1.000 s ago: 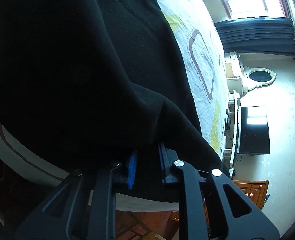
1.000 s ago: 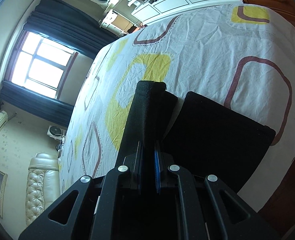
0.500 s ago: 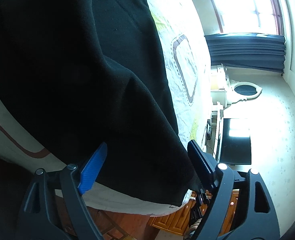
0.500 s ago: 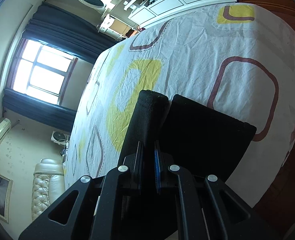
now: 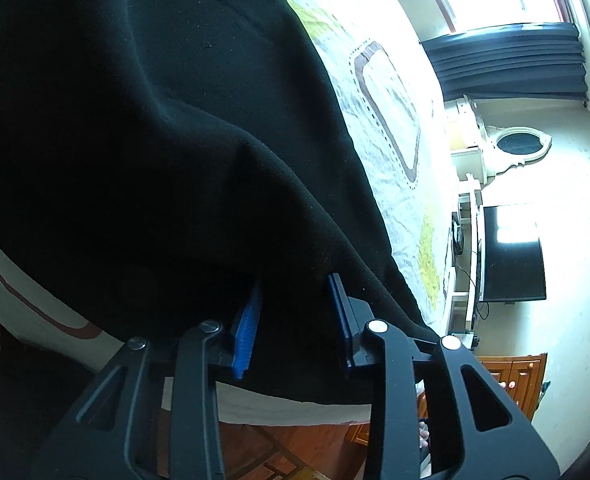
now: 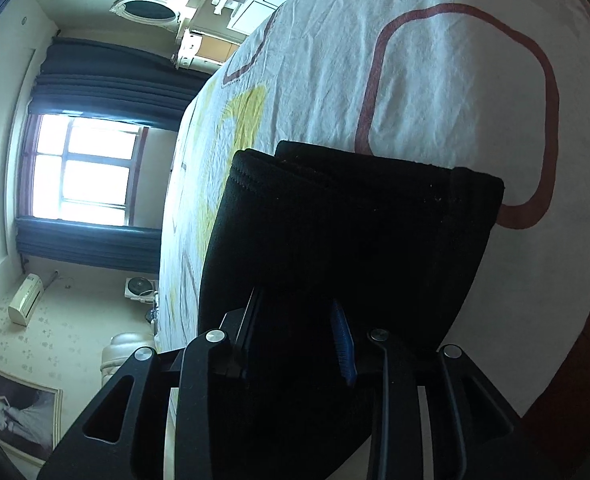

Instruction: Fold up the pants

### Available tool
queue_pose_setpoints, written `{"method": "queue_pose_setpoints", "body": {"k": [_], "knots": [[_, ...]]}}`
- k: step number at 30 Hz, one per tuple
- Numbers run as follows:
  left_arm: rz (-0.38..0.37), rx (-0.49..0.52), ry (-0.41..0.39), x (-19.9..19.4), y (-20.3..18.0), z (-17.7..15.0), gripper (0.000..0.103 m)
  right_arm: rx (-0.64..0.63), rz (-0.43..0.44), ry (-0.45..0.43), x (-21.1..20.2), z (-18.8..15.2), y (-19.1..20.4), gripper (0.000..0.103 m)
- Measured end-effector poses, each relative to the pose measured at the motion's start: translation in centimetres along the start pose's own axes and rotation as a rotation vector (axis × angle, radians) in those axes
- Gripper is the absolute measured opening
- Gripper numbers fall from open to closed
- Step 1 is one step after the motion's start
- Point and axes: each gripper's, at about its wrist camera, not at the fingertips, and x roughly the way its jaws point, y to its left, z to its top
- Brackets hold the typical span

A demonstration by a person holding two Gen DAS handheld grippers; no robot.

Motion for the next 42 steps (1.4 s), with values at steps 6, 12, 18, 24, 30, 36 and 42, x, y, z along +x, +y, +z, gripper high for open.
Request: {"method": "queue_pose_setpoints", "body": {"k": [6,12,18,24,30,36,42], "knots": [[0.001,0.063,0.003,-0.7,-1.1,-0.2,0.017,-0.061,0.026,-0.05,-1.8,0.0,1.5,0.006],[0.013,0.143,0.027,-1.9,-1.3,-1.5,0.017,-0.093,0.017,-0.086,-5.2,-0.3,1.5,0.006],[0.047,0.173,0.078,-0.8,-0.5,-2.0,0.017,-0.037,-0.07,-0.067,-4.5,-0.6,-2.6,0.006],[0.042,0.222,0.133,-0.2,-0.8,-3.0,0.017,-0.012,-0.055,-0.095,-4.4,0.2,-3.2,0.006],[0.013,0.212,0.16,-1.8,0.8,-2.9,0.017,0.042,-0.007,-0.088,-5.6,1.1,-5.1,0.008],[-0.034,0.221,0.015,-6.1,3.4,0.2,0.028,0.054,-0.035,-0.116,-7.1,-1.0,-5.6,0.037],[-0.025,0.097,-0.04,-7.1,6.9,2.5,0.035,0.029,0.084,0.15,-3.2,-8.6,-3.0,0.037]]}}
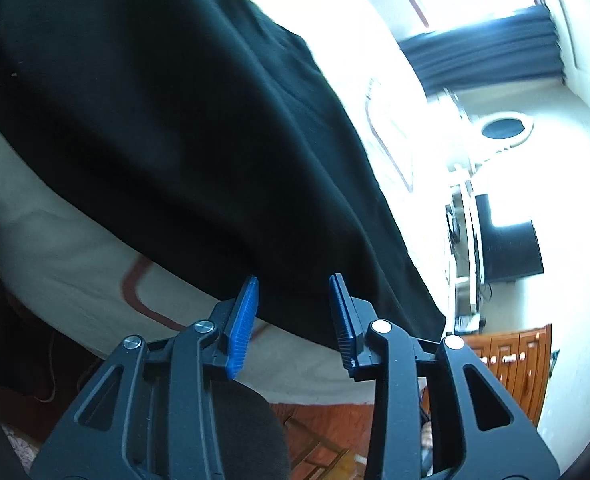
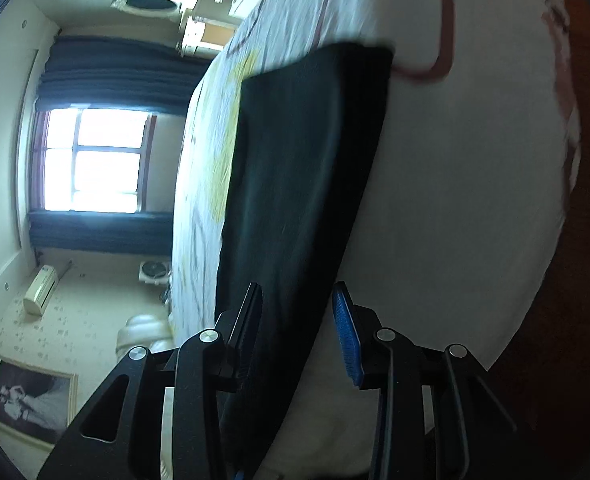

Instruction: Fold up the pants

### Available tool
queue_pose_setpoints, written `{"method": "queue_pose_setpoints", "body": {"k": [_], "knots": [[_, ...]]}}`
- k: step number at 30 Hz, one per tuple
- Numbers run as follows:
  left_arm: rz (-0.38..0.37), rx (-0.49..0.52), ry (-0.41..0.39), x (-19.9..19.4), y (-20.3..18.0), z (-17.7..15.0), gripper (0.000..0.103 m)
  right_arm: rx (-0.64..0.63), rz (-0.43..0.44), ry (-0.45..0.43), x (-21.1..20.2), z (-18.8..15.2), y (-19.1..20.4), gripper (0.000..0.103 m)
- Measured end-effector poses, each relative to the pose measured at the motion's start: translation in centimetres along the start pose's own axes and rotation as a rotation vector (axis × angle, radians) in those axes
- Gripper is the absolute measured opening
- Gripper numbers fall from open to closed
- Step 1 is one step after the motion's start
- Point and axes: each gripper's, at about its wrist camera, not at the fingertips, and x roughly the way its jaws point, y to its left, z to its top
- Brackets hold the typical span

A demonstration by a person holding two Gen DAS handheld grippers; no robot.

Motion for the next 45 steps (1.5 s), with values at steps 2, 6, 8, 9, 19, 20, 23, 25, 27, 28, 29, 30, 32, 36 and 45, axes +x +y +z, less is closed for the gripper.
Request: {"method": "queue_pose_setpoints", "body": {"k": [2,6,8,9,19,20,23,25,27,28,29,30,32,36,45], "knots": [[0.002,-0.01,-0.004,0.1,0.4,0.2,0.035,0.015,0.067,0.168,3.3,-3.9,0.9,0.037],[-0.009,-0.013,-0.008,-0.4,1.2,0.6,0.038,0.037,0.115,0.436,9.3,-10.7,2.4,0.037],[-0.013,-0.02,-0.01,-0.3,1.3,0.5,0.039,0.012,0.112,0.505,11.3,-13.2,3.1,0.037],[-0.016,-0.021,-0.012,-0.5,1.7,0.7,0.039,-0.007,0.103,0.51,12.0,-13.9,3.5,0.037],[-0.016,-0.042,-0.053,-0.7,1.7,1.1,0.039,-0.155,0.032,0.466,14.3,-15.0,6.8,0.037],[-0.01,-0.05,-0.052,-0.8,1.7,1.1,0.038,-0.171,0.025,0.465,14.3,-15.2,7.1,0.037],[0.009,-0.066,-0.047,-0.9,1.9,1.2,0.028,-0.174,0.023,0.451,14.1,-15.3,7.5,0.037],[0.012,-0.079,-0.051,-1.0,2.2,1.5,0.026,-0.155,0.012,0.45,14.3,-15.2,7.3,0.037],[0.013,-0.086,-0.056,-1.1,2.2,1.8,0.026,-0.133,0.011,0.485,14.3,-15.4,7.0,0.037],[0.011,-0.094,-0.057,-1.1,2.2,2.0,0.026,-0.128,0.015,0.491,14.4,-15.4,7.0,0.038],[0.005,-0.099,-0.058,-1.1,2.2,2.1,0.026,-0.134,0.017,0.497,14.6,-15.6,7.3,0.041],[0.009,-0.098,-0.061,-1.1,2.1,2.3,0.026,-0.136,0.018,0.497,14.8,-15.8,7.7,0.042],[0.012,-0.095,-0.062,-1.1,1.8,2.5,0.026,-0.132,0.012,0.478,15.0,-15.8,7.9,0.044],[-0.002,-0.103,-0.055,-1.2,1.7,1.8,0.026,-0.214,-0.012,0.438,15.1,-16.1,9.1,0.043],[-0.036,-0.094,-0.027,0.3,1.9,0.4,0.041,-0.22,0.011,0.424,14.1,-15.4,9.2,0.038]]}}
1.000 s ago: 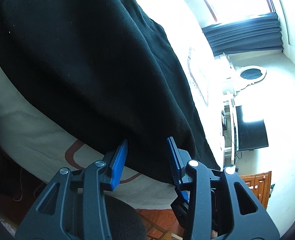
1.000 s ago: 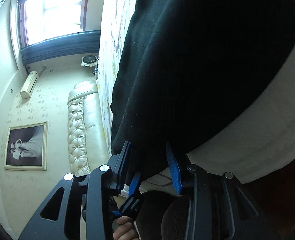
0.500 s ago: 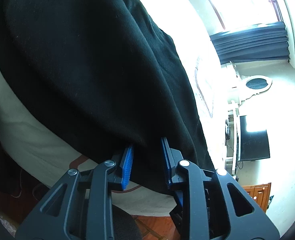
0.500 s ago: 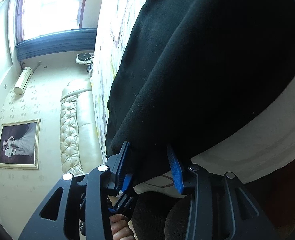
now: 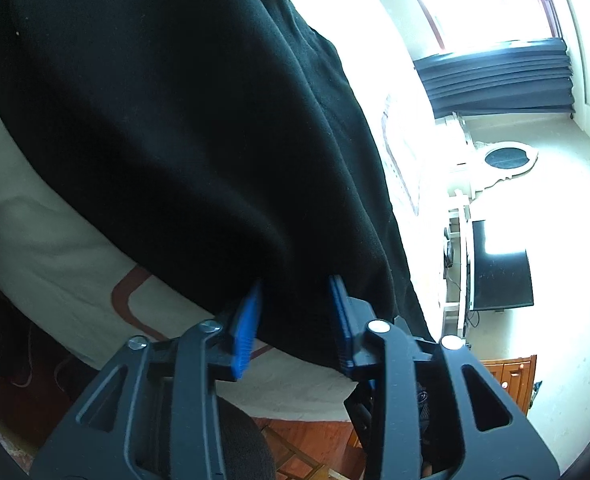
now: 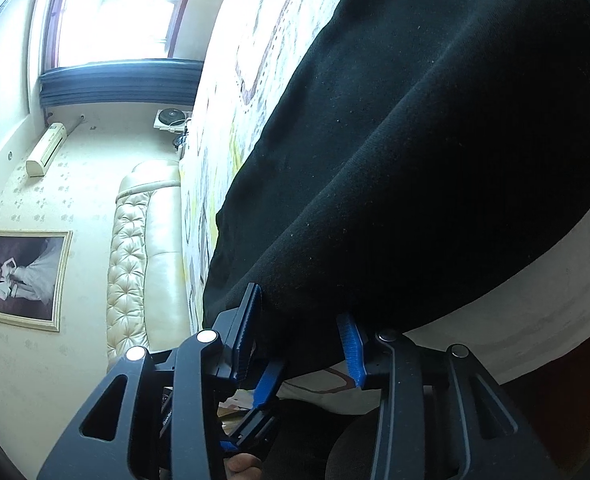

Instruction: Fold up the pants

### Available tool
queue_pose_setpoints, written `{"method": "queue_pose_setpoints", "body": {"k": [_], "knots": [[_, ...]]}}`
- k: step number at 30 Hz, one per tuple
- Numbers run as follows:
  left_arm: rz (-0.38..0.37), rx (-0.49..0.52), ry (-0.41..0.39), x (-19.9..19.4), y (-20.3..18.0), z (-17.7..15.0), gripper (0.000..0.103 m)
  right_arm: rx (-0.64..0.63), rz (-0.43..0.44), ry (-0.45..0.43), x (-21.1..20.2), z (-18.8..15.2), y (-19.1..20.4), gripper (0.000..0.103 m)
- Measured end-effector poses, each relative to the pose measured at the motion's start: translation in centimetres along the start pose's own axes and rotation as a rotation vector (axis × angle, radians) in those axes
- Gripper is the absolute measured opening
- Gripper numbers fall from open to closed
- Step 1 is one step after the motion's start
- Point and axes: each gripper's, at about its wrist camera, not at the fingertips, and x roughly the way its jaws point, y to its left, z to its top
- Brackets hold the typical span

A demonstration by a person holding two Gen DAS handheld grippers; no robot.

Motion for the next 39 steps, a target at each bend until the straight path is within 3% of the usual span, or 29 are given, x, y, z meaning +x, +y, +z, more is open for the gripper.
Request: {"method": "queue_pose_setpoints", "body": {"k": [1,3,5,7,8,12,15,19,21,23,29,34,39], "knots": [[-0.006,-0.008,-0.01,0.1,-0.1,0.0,0.044,-0.001,0.005,-0.003,-0.1,0.0,-0.1,0.038],[-0.032,-0.046,-0.032,0.1,-0.2,-0.1,0.063,-0.001,0.024,-0.011,-0.2,0.2,0.0,0.038],[-0.033,-0.052,-0.038,0.3,-0.7,-0.2,0.064,-0.01,0.035,-0.005,0.0,0.4,0.0,0.039],[0.004,-0.022,-0.028,0.4,-1.2,0.1,0.047,0.0,0.033,0.004,0.0,0.2,-0.3,0.039],[0.022,-0.019,-0.027,0.3,-1.3,0.3,0.031,0.003,0.024,0.017,0.1,0.0,-0.5,0.039],[0.005,-0.01,-0.024,-0.9,-1.1,0.9,0.017,0.026,0.033,0.099,2.0,-0.6,-0.4,0.039],[-0.006,0.024,-0.036,-1.5,-1.6,1.2,0.016,0.015,0.045,0.112,2.6,-0.9,-0.1,0.039],[-0.003,0.021,-0.031,-1.6,-1.4,1.2,0.015,0.015,0.074,0.066,3.0,-0.3,0.2,0.039],[0.011,0.025,-0.029,-1.8,-1.2,0.9,0.015,-0.018,0.041,0.056,2.7,-0.1,0.2,0.03],[0.025,0.029,-0.029,-2.2,-1.2,0.7,0.015,-0.049,-0.006,0.063,2.2,-0.5,0.3,0.013],[0.081,0.049,-0.019,-2.9,0.0,0.3,0.015,-0.067,-0.078,0.114,1.8,-0.9,-0.1,0.008],[0.109,0.059,-0.006,-3.3,1.2,0.1,0.015,-0.121,-0.105,0.119,1.8,-0.8,0.7,0.008],[0.133,0.062,-0.049,-5.2,2.1,1.0,0.015,-0.076,-0.073,0.187,1.4,-1.1,0.3,0.023]]}}
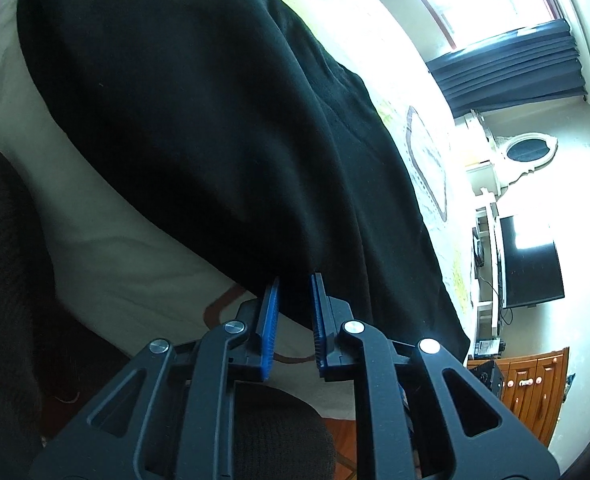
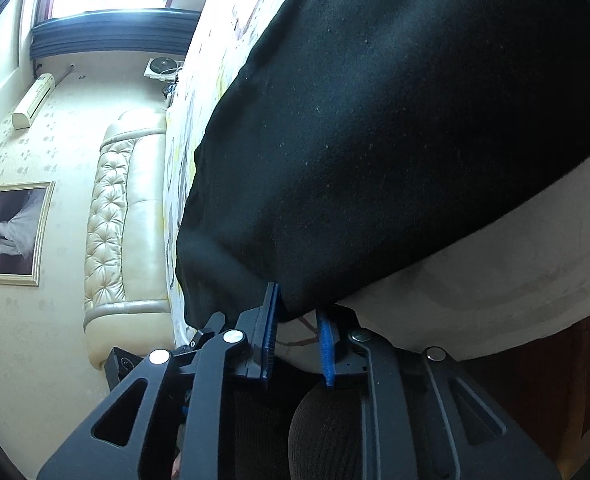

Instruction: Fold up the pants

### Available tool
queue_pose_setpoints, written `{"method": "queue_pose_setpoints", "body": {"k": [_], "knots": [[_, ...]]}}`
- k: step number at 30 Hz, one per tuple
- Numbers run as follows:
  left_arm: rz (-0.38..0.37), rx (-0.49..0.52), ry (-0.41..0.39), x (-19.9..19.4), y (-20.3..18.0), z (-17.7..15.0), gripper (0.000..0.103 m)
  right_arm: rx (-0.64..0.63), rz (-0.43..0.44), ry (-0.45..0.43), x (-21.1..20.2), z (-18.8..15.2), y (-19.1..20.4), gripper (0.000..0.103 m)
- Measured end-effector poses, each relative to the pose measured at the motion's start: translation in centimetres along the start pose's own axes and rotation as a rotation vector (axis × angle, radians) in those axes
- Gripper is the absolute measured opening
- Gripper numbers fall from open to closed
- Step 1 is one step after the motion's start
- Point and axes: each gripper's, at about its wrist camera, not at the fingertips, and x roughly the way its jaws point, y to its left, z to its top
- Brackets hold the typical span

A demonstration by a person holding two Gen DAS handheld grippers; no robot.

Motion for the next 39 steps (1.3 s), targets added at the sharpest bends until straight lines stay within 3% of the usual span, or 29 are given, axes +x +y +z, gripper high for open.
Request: {"method": "queue_pose_setpoints", "body": {"k": [1,2,3,7,12,16,18,27,32,36,39], "knots": [[0.009,-0.012,-0.011,-0.3,0.5,0.2,0.015,0.007,0.007,0.018,-0.2,-0.3,-0.1,0.031],[0.017,-0.028,-0.028,-0.9,1.1,0.3,0.015,0.01,-0.019,0.039,0.0,-0.3,0.1,0.054],[0.023,-0.039,-0.041,-1.5,1.7,0.4,0.015,0.017,-0.028,0.048,-0.1,-0.6,0.0,0.056],[0.005,-0.056,-0.078,-2.8,2.9,1.1,0.015,0.033,0.076,0.082,0.2,-0.8,0.4,0.056],[-0.013,-0.135,-0.097,-2.9,4.7,2.3,0.022,0.025,0.088,0.095,0.6,-1.2,0.6,0.056],[-0.009,-0.147,-0.098,-3.0,4.8,2.6,0.022,0.061,0.086,0.053,-1.3,-1.4,-0.5,0.056],[0.036,-0.148,-0.095,-3.0,4.7,2.7,0.014,0.079,0.095,0.021,-2.1,-1.3,-1.2,0.056],[0.097,-0.079,-0.098,-4.4,4.7,2.9,0.008,0.115,0.079,-0.21,-10.2,-0.6,-4.5,0.056],[0.119,-0.055,-0.1,-4.3,4.7,3.4,0.008,0.077,0.018,-0.431,-18.1,0.5,-5.5,0.056],[0.12,-0.016,-0.095,-4.2,4.9,3.7,0.008,0.048,-0.067,-0.622,-25.4,2.1,-6.4,0.056],[0.097,0.028,-0.09,-4.5,4.3,3.4,0.011,0.005,-0.181,-0.724,-30.3,4.2,-7.5,0.065]]}}
